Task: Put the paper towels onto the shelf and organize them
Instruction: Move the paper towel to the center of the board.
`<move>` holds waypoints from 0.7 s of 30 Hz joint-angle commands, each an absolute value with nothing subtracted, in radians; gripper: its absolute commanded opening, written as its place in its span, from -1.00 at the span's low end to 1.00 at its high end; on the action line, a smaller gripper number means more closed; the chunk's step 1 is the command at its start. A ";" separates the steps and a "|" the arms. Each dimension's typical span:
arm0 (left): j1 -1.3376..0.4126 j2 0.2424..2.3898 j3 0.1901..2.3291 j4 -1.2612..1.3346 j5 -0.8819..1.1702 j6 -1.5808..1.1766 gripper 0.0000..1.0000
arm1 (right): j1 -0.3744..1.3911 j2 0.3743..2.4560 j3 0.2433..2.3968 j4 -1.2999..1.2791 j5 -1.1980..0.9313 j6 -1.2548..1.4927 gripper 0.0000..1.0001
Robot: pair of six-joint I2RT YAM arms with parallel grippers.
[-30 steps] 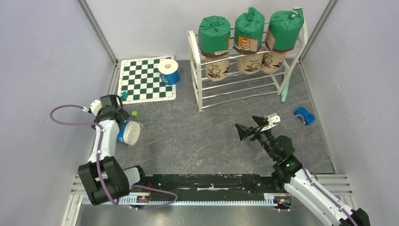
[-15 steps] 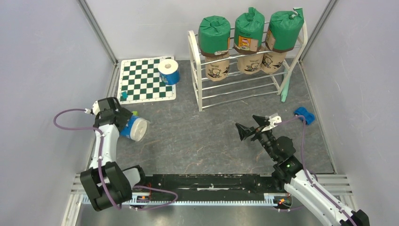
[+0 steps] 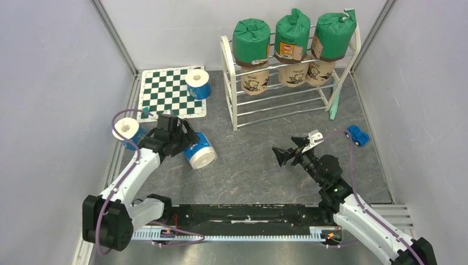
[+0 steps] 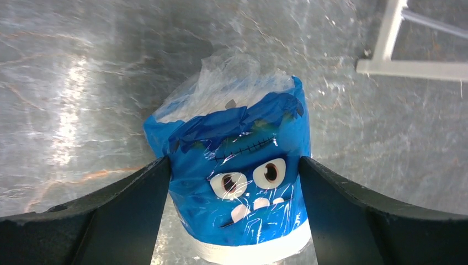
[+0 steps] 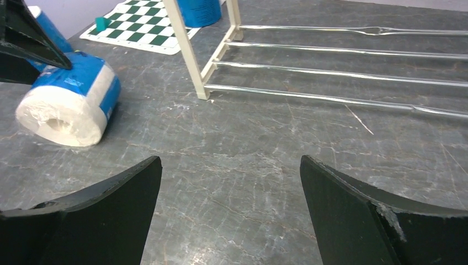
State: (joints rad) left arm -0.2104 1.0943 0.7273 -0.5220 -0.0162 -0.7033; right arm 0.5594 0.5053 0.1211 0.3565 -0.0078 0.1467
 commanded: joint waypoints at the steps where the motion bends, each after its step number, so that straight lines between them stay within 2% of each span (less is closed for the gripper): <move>1: -0.301 1.038 0.668 -0.463 0.023 -0.753 0.81 | 0.562 0.565 0.204 0.380 -0.106 0.167 0.96; 7: -0.397 0.944 0.576 -0.251 0.129 -0.721 0.72 | 0.564 0.725 0.281 0.403 -0.261 0.243 0.96; 18: -0.634 0.802 0.455 0.063 0.080 -0.633 0.58 | 0.594 0.893 0.368 0.469 -0.381 0.339 0.96; 19: -0.636 0.805 0.463 0.033 0.057 -0.631 0.63 | 0.597 0.906 0.378 0.457 -0.379 0.338 0.96; 21: -0.637 0.801 0.491 -0.057 -0.021 -0.637 0.93 | 0.601 0.921 0.389 0.436 -0.366 0.337 0.96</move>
